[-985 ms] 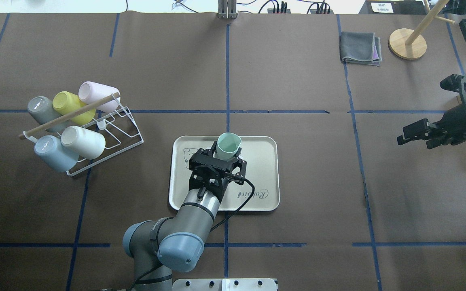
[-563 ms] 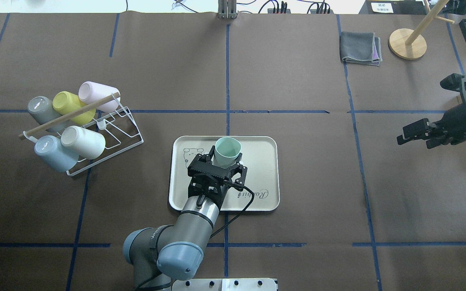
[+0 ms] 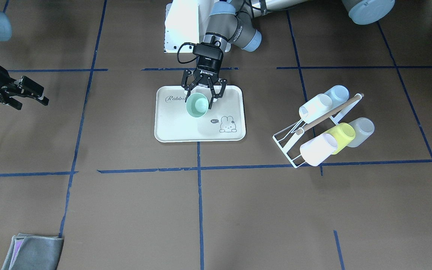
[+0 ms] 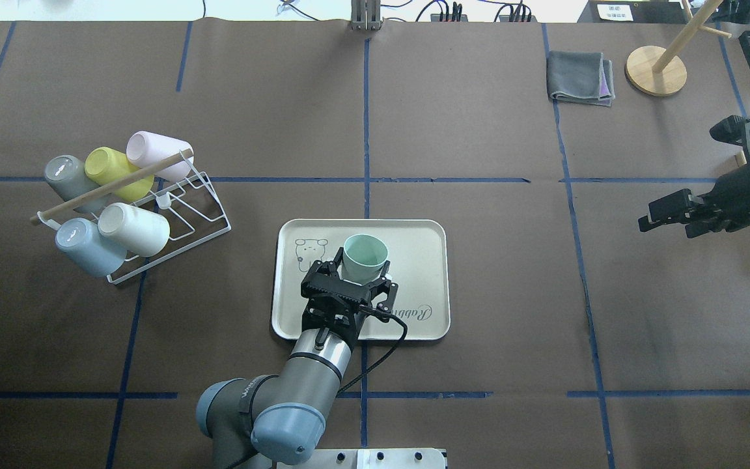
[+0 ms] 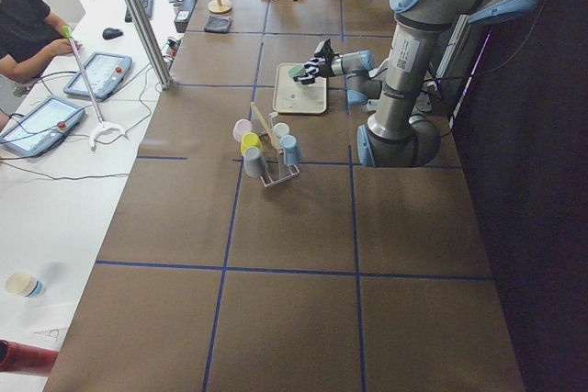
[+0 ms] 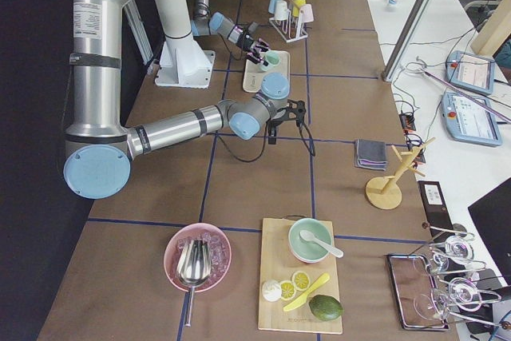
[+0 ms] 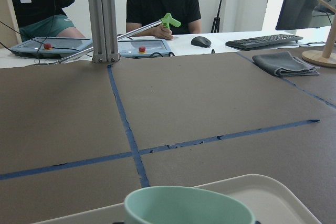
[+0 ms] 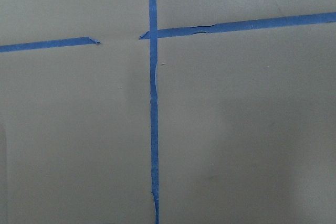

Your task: Pick up and place green cup on tray

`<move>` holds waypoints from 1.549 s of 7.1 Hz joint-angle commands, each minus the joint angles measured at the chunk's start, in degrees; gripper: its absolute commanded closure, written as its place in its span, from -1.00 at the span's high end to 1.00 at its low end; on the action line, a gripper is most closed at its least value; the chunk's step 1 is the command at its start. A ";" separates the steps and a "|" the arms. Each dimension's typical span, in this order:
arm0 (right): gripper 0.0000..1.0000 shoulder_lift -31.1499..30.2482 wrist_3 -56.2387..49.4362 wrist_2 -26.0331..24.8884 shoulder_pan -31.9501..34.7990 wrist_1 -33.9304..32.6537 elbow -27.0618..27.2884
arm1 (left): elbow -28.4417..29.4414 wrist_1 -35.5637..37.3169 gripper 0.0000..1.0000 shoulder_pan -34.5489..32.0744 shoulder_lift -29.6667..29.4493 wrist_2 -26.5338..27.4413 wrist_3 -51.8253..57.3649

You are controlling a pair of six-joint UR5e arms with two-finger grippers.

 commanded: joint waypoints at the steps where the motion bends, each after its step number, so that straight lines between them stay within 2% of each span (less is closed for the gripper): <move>1: 1.00 -0.03 0.00 0.02 0.01 0.00 0.03 | 0.02 -0.03 0.67 0.08 0.02 0.00 0.00; 2: 1.00 -0.03 0.00 -0.07 0.01 0.00 0.03 | 0.02 -0.03 0.79 0.08 0.02 0.00 0.00; 5: 1.00 -0.03 0.00 -0.07 0.18 0.00 -0.06 | 0.02 -0.03 0.81 0.08 0.02 0.00 0.00; 6: 1.00 -0.03 0.00 -0.07 0.09 -0.09 -0.06 | -0.24 -0.38 0.99 -0.01 0.02 0.00 0.09; 7: 1.00 -0.03 0.00 -0.07 0.18 0.00 -0.06 | -1.72 -1.34 0.99 -0.36 0.11 0.00 0.70; 9: 1.00 -0.03 -0.08 -0.07 0.09 0.00 -0.15 | -9.07 -1.35 0.99 -1.33 0.28 -0.08 8.29; 11: 1.00 0.05 -0.08 -0.15 0.18 0.00 -0.15 | -19.87 -0.91 0.99 -1.59 2.04 -0.26 17.01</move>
